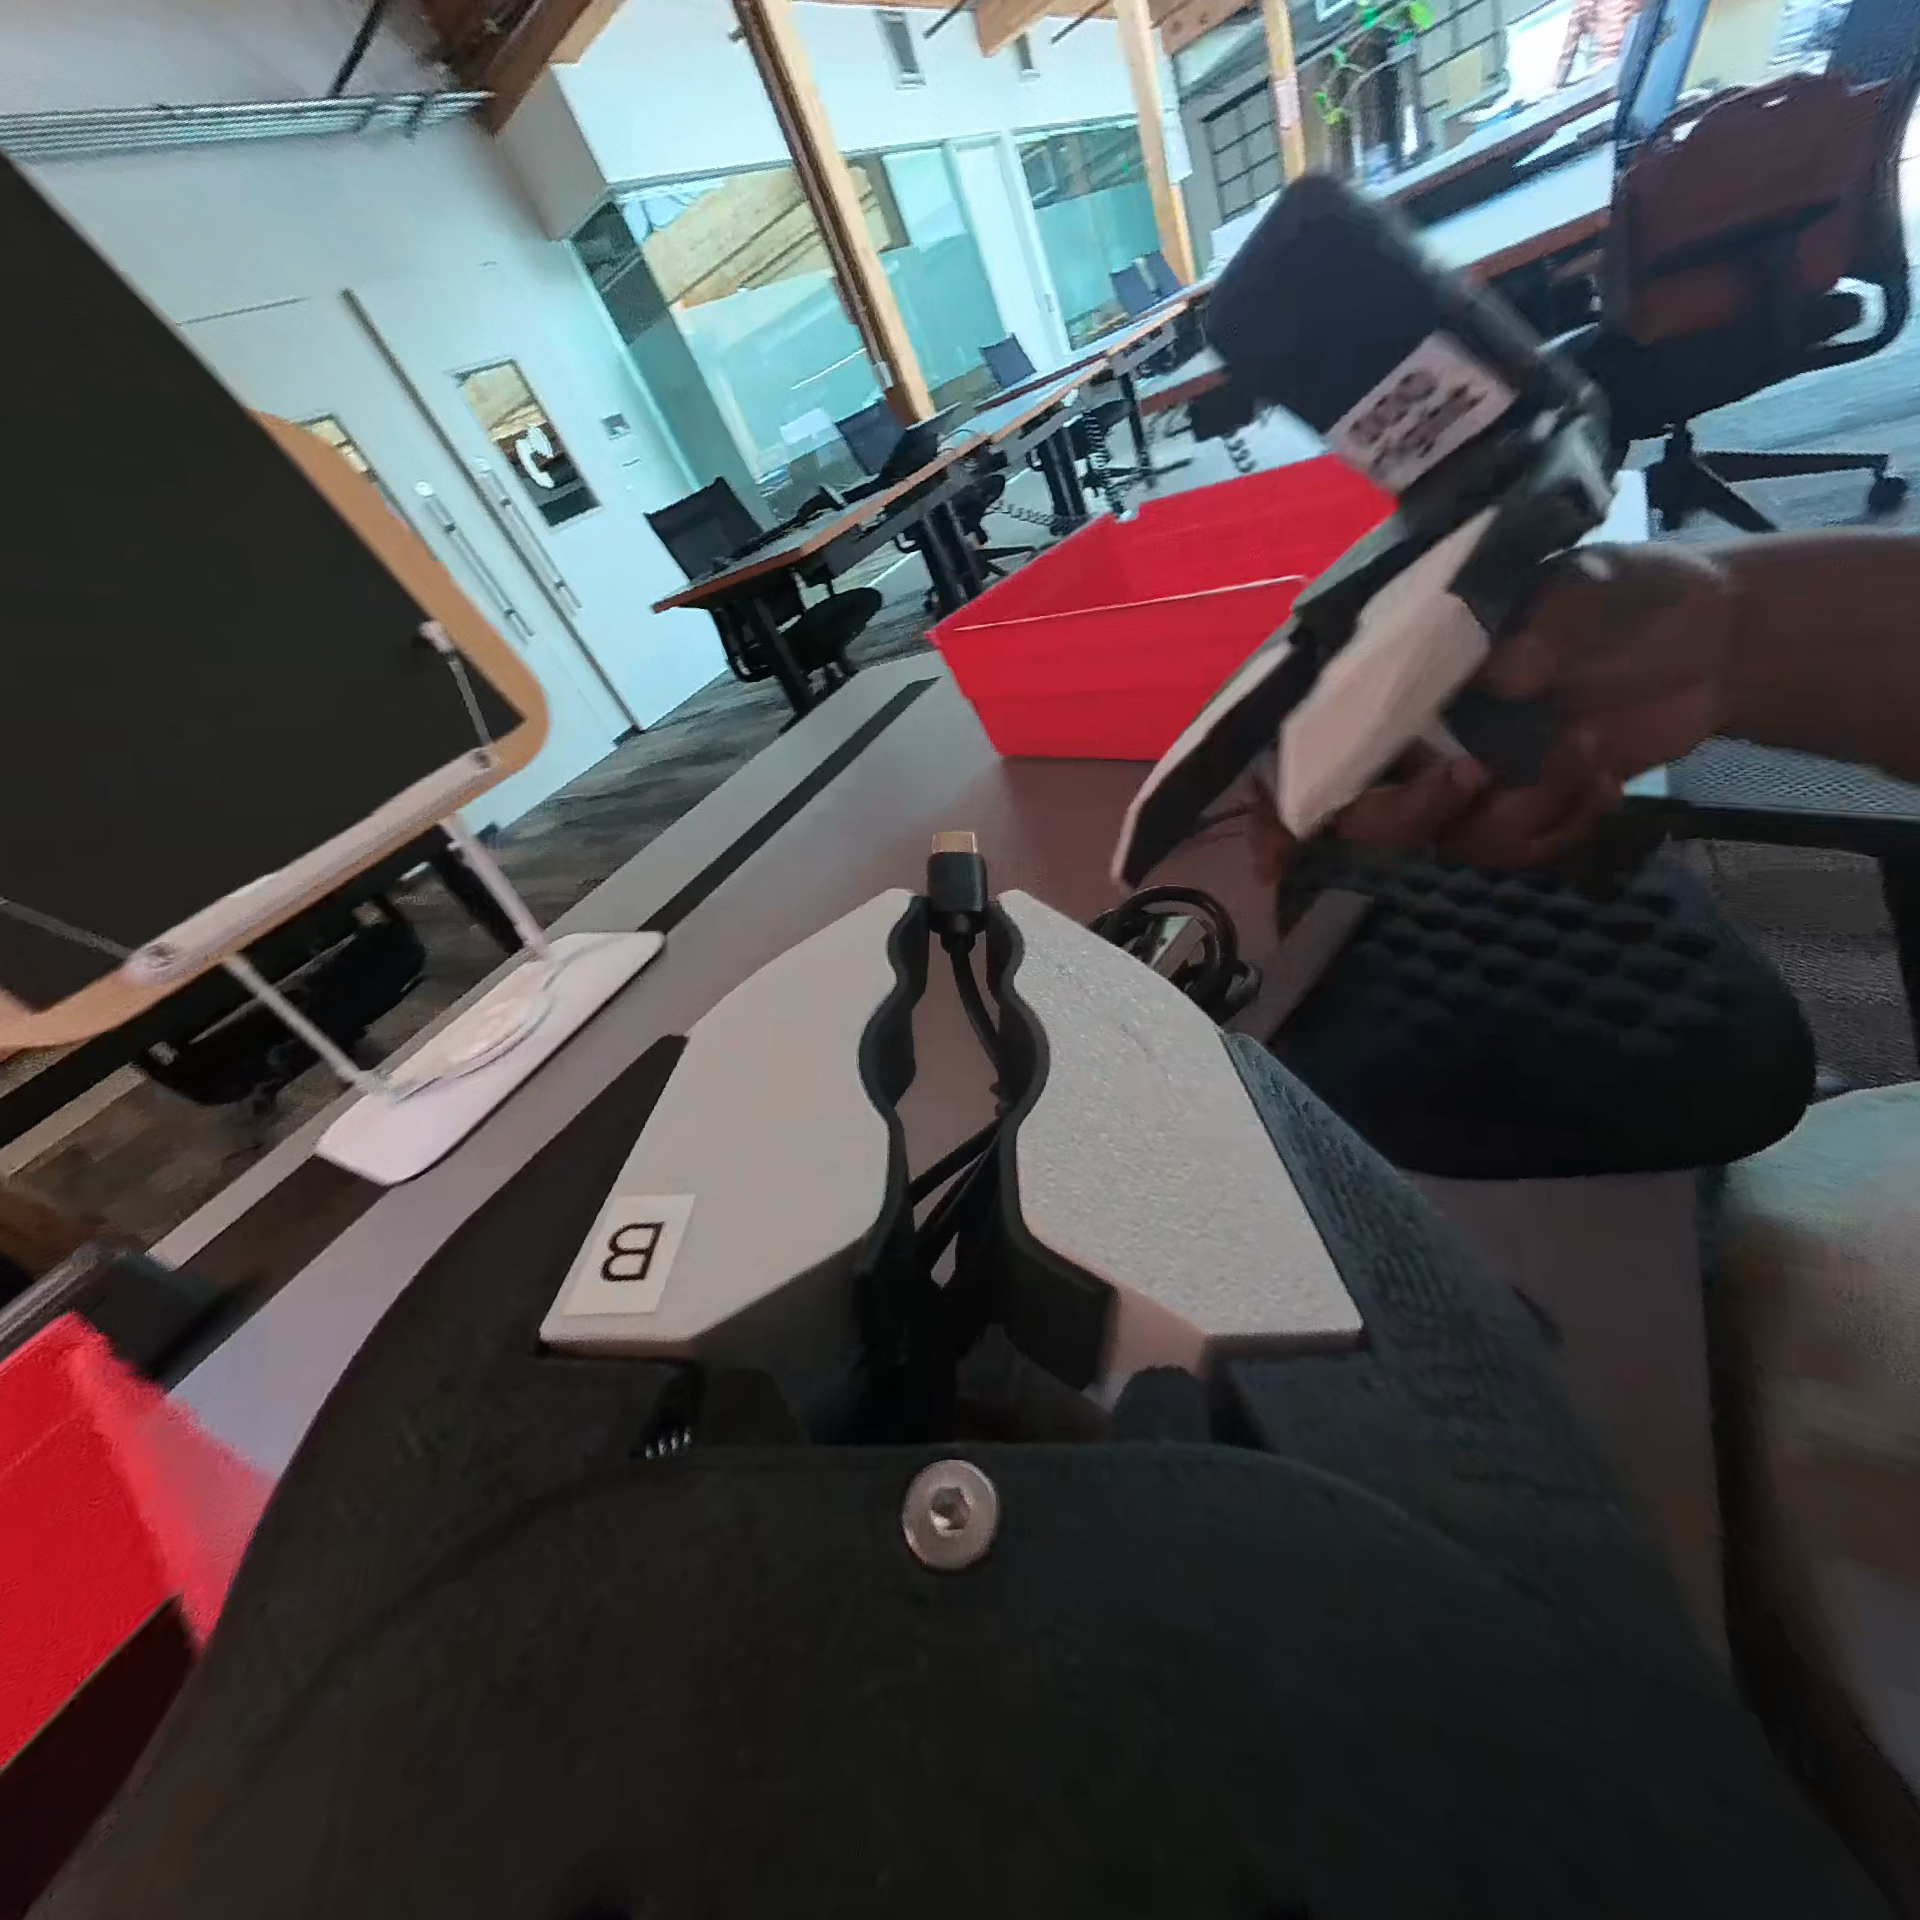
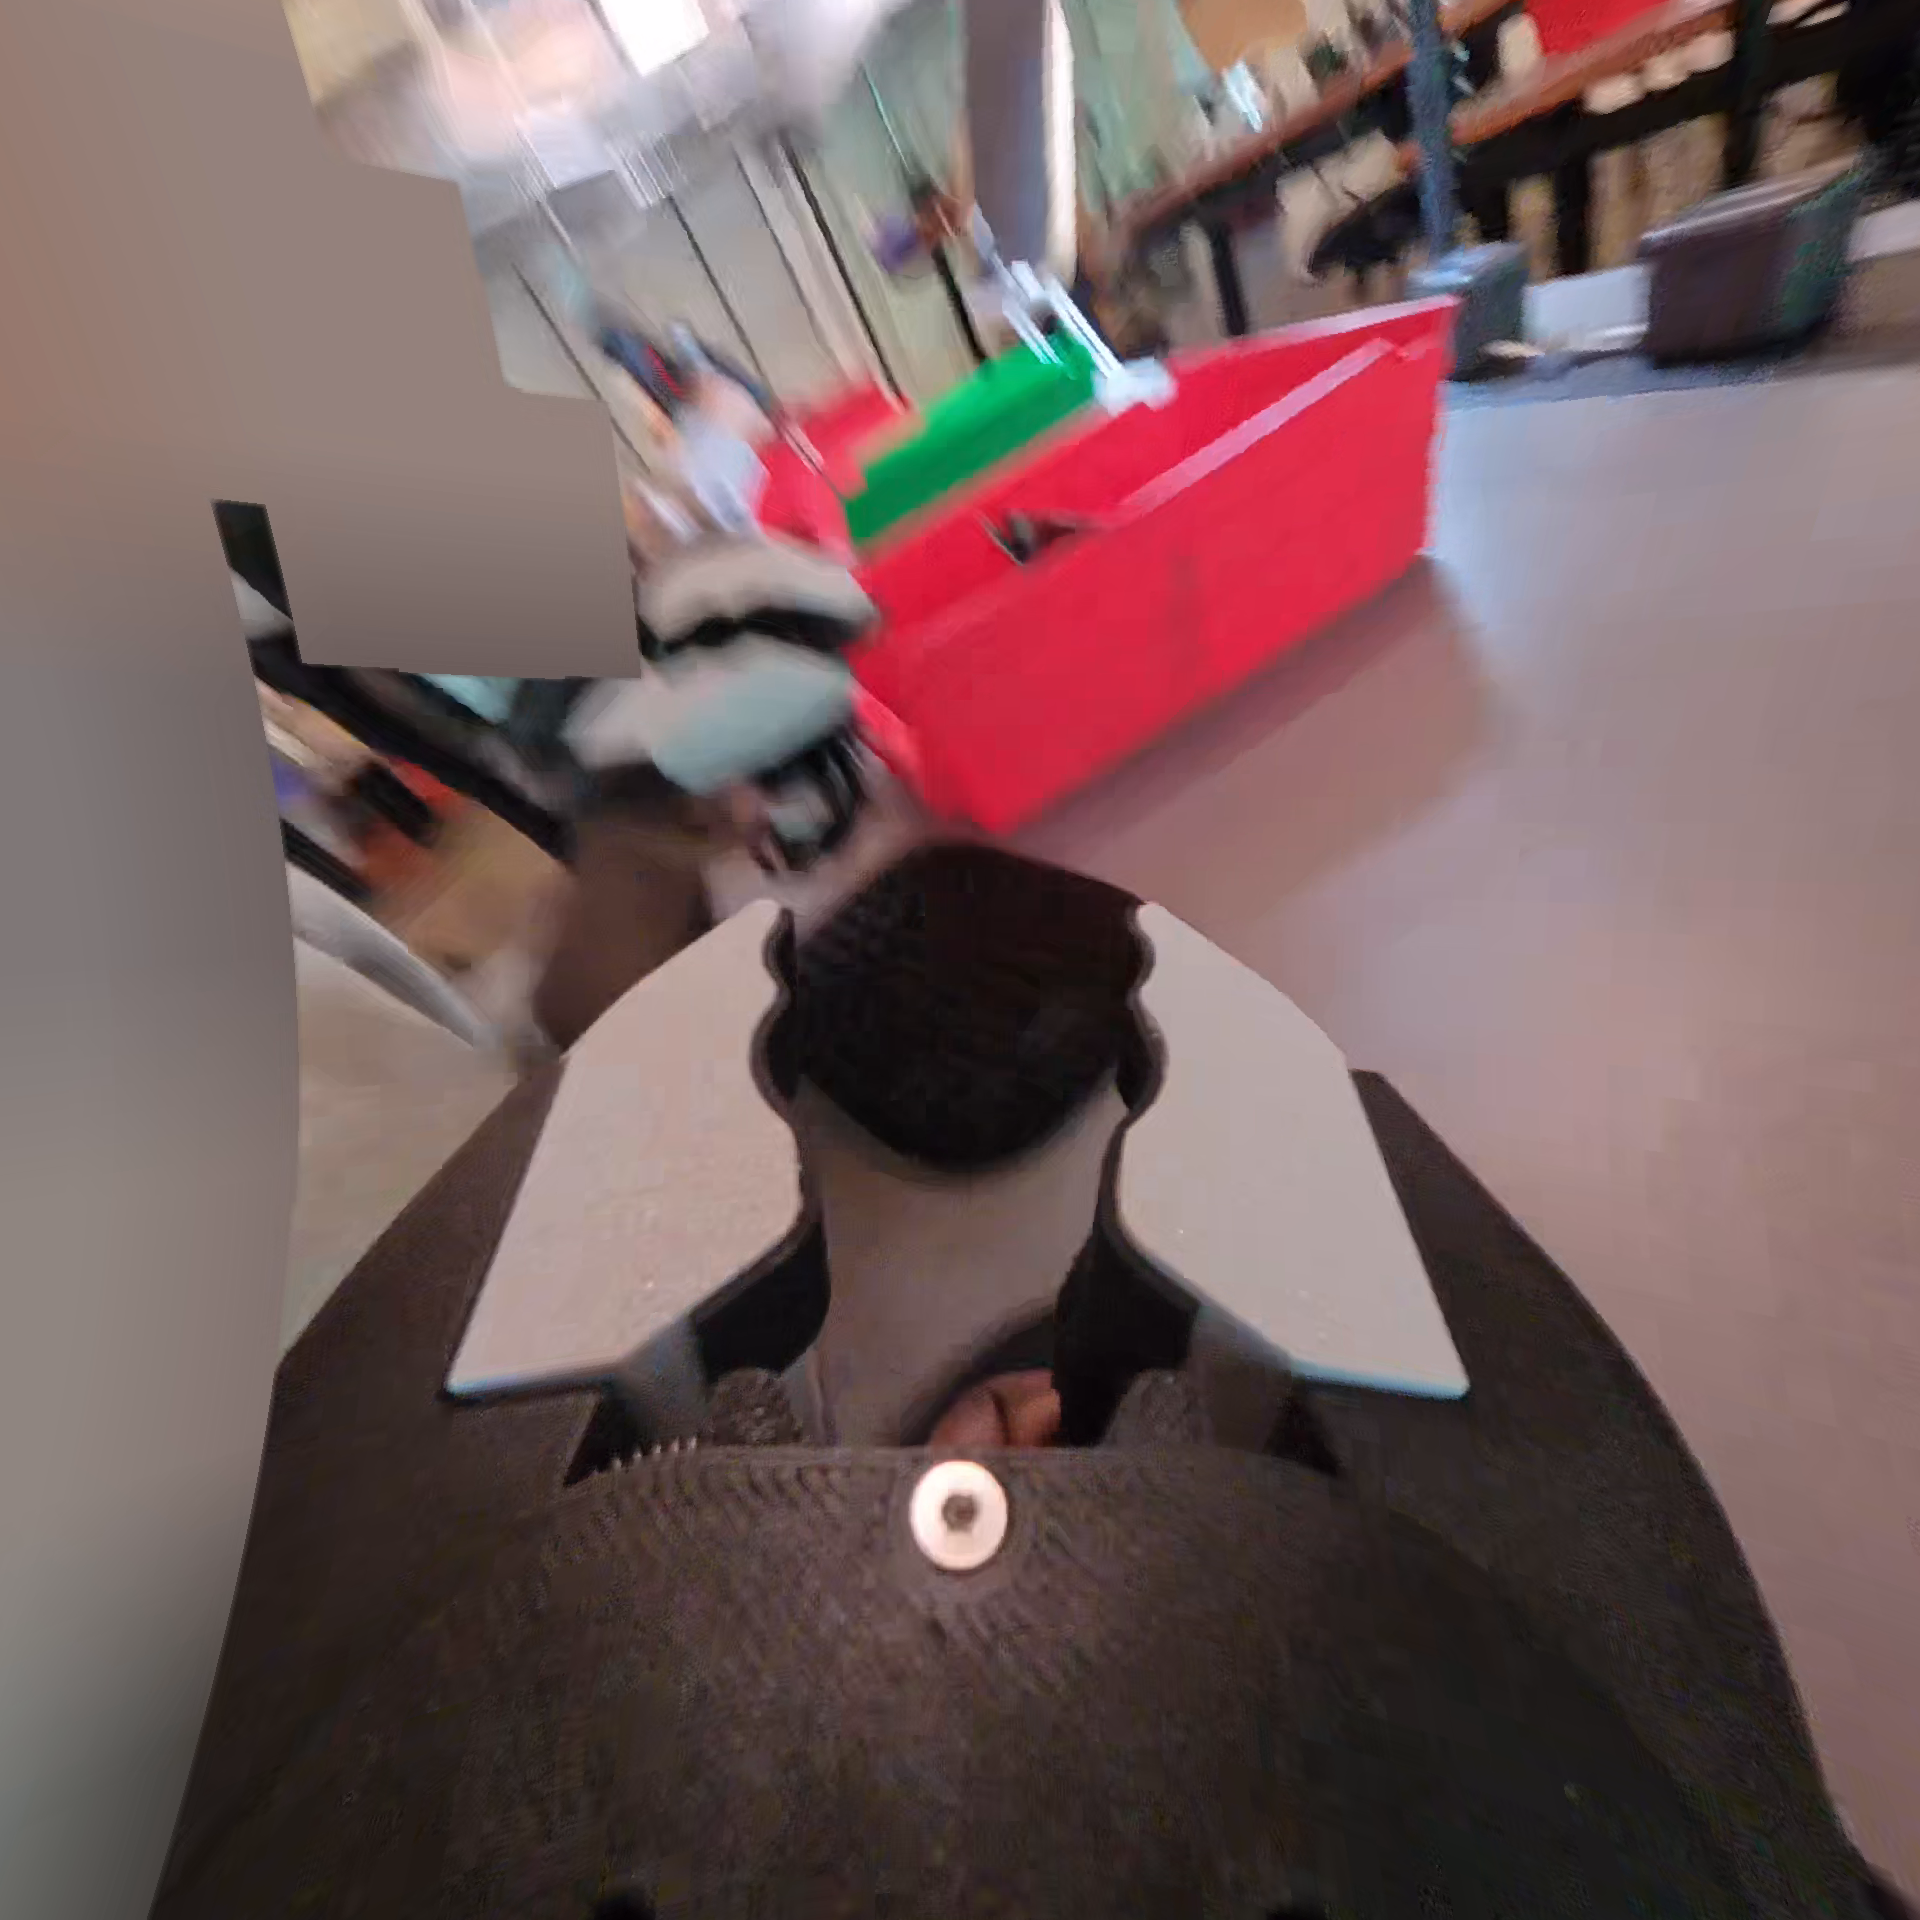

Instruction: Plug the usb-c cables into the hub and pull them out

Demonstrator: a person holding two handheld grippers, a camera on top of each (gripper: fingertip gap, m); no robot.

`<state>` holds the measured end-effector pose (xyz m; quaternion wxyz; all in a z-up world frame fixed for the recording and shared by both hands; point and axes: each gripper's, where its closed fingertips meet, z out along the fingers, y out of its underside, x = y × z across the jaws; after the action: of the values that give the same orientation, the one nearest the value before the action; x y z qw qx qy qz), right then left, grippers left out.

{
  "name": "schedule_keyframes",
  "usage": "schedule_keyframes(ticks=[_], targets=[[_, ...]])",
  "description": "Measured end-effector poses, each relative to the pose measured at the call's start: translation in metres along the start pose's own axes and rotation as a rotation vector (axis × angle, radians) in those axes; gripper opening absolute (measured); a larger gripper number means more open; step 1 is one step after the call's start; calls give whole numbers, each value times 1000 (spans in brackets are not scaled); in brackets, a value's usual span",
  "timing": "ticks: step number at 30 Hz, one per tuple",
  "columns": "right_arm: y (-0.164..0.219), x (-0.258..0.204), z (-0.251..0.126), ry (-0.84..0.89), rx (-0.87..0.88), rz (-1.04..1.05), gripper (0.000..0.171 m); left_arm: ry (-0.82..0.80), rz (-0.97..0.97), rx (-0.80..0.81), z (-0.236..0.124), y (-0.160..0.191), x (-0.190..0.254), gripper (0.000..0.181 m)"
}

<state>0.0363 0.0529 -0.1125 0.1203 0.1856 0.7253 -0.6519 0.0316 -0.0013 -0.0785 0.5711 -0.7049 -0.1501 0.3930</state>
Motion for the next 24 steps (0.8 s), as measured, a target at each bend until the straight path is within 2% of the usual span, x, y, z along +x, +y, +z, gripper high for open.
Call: schedule_keyframes(ticks=[2, 5, 10, 13, 14, 15, 17, 21, 24], targets=[[20, 23, -10, 153, -227, -216, 62, 0, -12, -19, -14, 1, -10, 11], [47, 47, -16, 227, -510, -315, 59, 60, -27, -80, -24, 11, -8, 11], [73, 73, 1, 238, -760, -336, 46, 122, -79, -141, -26, 30, 3, 11], [89, 78, 12, 214, -882, -350, 43, 131, -97, -161, -26, 39, 6, 11], [93, 80, 14, 222, -910, -374, 29, 143, -114, -165, -26, 40, 8, 12], [90, 83, 17, 241, -892, -419, 22, 159, -126, -168, -26, 42, 10, 12], [82, 78, 18, 218, -827, -492, 22, 176, -160, -183, -25, 45, 12, 12], [42, 36, 9, -8, -492, -440, 21, 300, -224, -208, -21, 46, 27, 11], [33, 16, -5, -116, -405, -477, 21, 417, -265, -224, -15, 45, 42, 11]])
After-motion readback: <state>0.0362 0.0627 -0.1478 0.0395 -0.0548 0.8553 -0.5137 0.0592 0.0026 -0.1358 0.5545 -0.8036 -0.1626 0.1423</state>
